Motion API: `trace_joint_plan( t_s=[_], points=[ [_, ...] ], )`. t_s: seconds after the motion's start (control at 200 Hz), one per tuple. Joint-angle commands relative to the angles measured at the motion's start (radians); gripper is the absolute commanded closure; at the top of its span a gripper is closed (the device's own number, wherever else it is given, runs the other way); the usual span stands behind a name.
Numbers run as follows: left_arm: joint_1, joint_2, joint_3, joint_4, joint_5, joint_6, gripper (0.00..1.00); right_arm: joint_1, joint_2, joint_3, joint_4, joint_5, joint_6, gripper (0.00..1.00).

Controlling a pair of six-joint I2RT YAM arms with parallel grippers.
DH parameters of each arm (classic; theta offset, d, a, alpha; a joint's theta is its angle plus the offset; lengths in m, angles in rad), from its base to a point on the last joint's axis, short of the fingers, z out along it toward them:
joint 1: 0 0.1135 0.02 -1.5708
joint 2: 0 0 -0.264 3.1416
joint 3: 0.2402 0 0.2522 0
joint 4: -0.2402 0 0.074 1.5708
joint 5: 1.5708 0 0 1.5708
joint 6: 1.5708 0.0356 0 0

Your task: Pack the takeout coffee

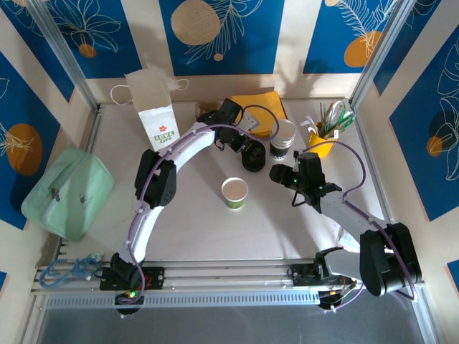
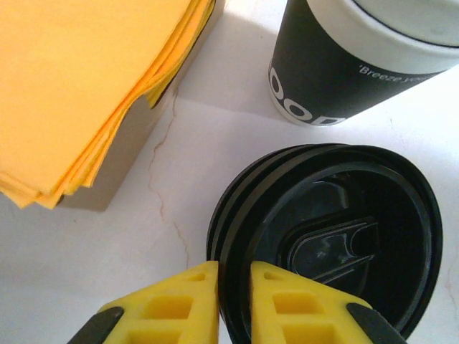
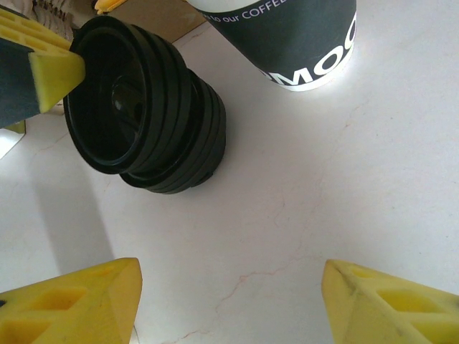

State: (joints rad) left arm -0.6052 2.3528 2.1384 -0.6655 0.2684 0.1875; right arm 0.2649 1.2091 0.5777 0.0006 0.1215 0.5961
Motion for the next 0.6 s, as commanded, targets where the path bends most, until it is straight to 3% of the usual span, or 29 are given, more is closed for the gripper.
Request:
trace_joint_plan(
  t_s=[0.0, 0.595],
  points=[
    [0.006, -0.049, 0.04, -0.076, -0.007, -0.029, 0.85, -0.005, 0.001, 0.021, 0.007, -0.028, 0.012, 0.33],
    [0.007, 0.01, 0.12, -0.152, 0.021, -0.118, 0.86, -0.01, 0.017, 0.028, 0.008, -0.052, 0.017, 0.33]
  ],
)
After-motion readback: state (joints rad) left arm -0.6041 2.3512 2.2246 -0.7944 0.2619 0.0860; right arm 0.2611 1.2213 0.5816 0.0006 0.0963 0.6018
